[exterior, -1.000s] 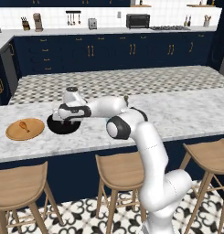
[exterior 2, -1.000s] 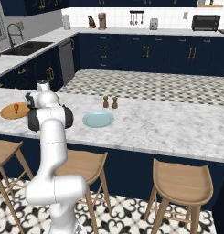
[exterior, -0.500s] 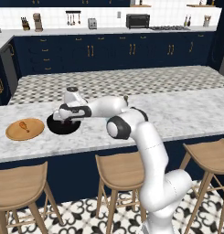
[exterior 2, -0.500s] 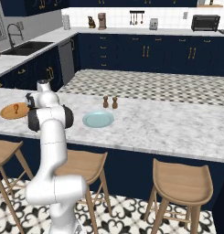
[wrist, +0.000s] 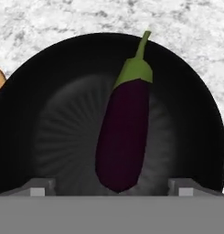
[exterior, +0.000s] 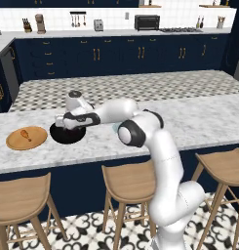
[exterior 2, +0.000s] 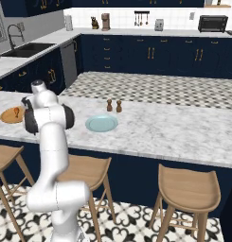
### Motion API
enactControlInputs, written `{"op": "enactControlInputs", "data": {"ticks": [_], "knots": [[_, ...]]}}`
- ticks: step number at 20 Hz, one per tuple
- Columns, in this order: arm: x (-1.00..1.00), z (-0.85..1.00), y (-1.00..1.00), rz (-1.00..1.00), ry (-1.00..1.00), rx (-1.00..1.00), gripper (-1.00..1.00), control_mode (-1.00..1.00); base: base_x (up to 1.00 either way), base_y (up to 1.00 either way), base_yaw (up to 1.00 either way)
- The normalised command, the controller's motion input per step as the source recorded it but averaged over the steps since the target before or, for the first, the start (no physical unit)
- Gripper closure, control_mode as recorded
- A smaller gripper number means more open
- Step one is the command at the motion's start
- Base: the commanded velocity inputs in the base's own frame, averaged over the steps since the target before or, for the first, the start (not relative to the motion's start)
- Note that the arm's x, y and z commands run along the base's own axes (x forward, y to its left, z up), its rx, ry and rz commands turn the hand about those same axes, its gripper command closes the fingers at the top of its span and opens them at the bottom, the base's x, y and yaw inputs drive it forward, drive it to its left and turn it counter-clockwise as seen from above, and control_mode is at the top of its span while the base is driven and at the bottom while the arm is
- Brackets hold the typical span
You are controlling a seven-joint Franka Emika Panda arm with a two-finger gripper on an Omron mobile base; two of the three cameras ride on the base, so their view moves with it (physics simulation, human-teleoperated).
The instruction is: Pick the chicken drumstick and eggplant from their plates and place them in the bowl. Then put the bowl in the fridge.
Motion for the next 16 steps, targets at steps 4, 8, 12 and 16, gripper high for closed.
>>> {"op": "enactControlInputs", "data": {"ticks": [4, 8, 12, 16], "knots": [[-0.66, 0.51, -0.34, 0.00, -0.08, 0.00, -1.00, -1.00, 0.00, 0.00, 0.00], [-0.64, 0.54, -0.44, 0.00, -0.04, 0.00, -1.00, -1.00, 0.00, 0.00, 0.00], [-0.69, 0.47, -0.49, 0.00, -0.01, 0.00, -1.00, -1.00, 0.00, 0.00, 0.00], [-0.71, 0.41, -0.64, 0.00, 0.00, 0.00, -1.00, -1.00, 0.00, 0.00, 0.00]]}}
